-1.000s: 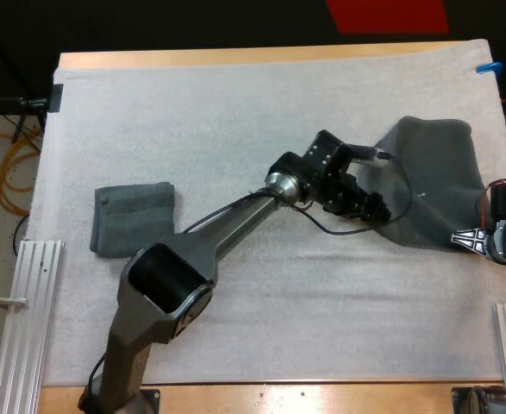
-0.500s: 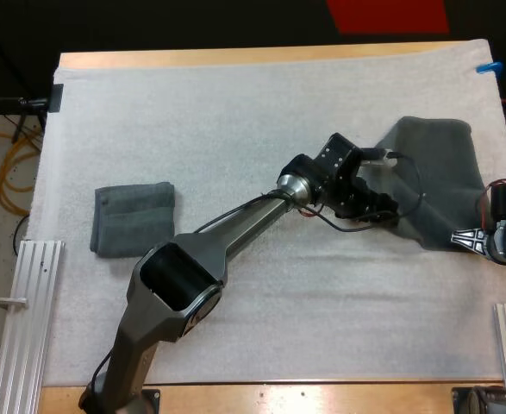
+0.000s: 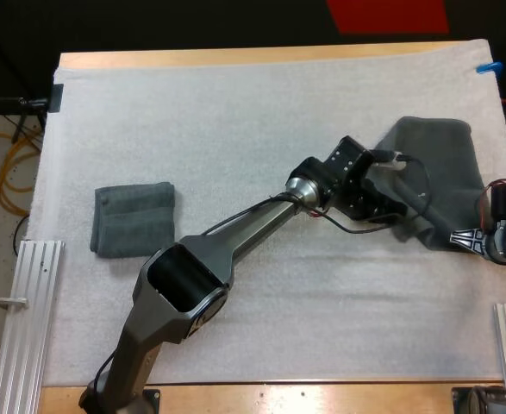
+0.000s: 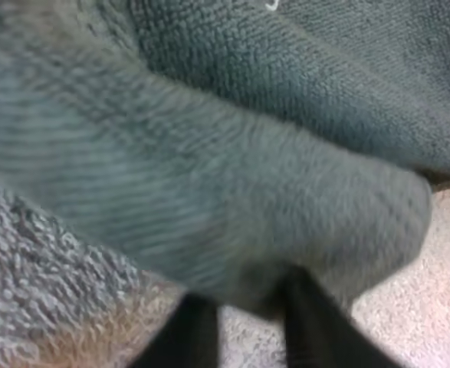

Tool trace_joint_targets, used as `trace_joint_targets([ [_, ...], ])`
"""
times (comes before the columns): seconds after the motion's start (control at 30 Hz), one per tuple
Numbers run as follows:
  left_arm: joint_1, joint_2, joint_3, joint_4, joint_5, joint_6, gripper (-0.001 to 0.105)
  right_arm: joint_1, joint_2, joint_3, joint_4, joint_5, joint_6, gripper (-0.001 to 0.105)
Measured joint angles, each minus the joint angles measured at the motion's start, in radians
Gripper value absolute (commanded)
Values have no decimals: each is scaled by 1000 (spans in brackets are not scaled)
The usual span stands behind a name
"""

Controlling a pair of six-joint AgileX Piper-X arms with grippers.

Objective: Pick towel from pile fold and stack

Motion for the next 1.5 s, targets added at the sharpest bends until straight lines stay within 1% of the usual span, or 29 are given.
trace_joint_targets([
  [0.23, 0, 0, 0, 0, -4, 20, 0, 0, 0, 0, -10, -4, 0, 0],
  [0.33, 0, -16, 0, 0, -23, 57, 0, 0, 0, 0, -11, -4, 0, 0],
  [0.37, 0, -29, 1, 3, -35, 84, 0, 0, 0, 0, -11, -4, 0, 0],
  [0.43, 0, -65, 2, 10, -68, 154, 0, 0, 0, 0, -11, -4, 0, 0],
  [0.53, 0, -153, 2, 56, -130, 281, 0, 0, 0, 0, -11, -4, 0, 0],
  [0.63, 0, -240, -3, 128, -228, 408, 0, 0, 0, 0, -13, -7, 0, 0],
  [0.73, 0, -304, -4, 222, -370, 576, 0, 0, 0, 0, -15, -36, 0, 0],
  [0.83, 0, -332, -5, 303, -407, 721, 0, 0, 0, 0, -16, -70, 0, 0],
  [0.9, -1, -331, -5, 336, -405, 768, 0, 0, 0, 0, -16, -79, 0, 0],
  [0.97, -15, -324, -5, 349, -387, 810, 3, 0, 0, 0, -18, -82, 0, 0],
  [1.07, -57, -323, -5, 353, -387, 892, 19, 0, 0, 0, -18, -82, 0, 0],
  [1.13, -96, -323, -5, 341, -419, 921, 40, 0, 0, 0, -18, -82, 0, 0],
  [1.17, -112, -322, -5, 338, -444, 925, 44, 0, 0, 0, -18, -82, 0, 0],
  [1.2, -130, -320, -5, 336, -463, 929, 54, 0, 0, 0, -18, -82, 0, 0],
  [1.23, -145, -315, -5, 334, -475, 934, 59, 0, 0, 0, -18, -82, 0, 0],
  [1.33, -171, -290, -5, 339, -488, 930, 60, 0, 0, 0, -18, -82, 0, 0],
  [1.5, -186, -216, -5, 365, -490, 864, 59, 0, 0, 0, -18, -90, 0, 0],
])
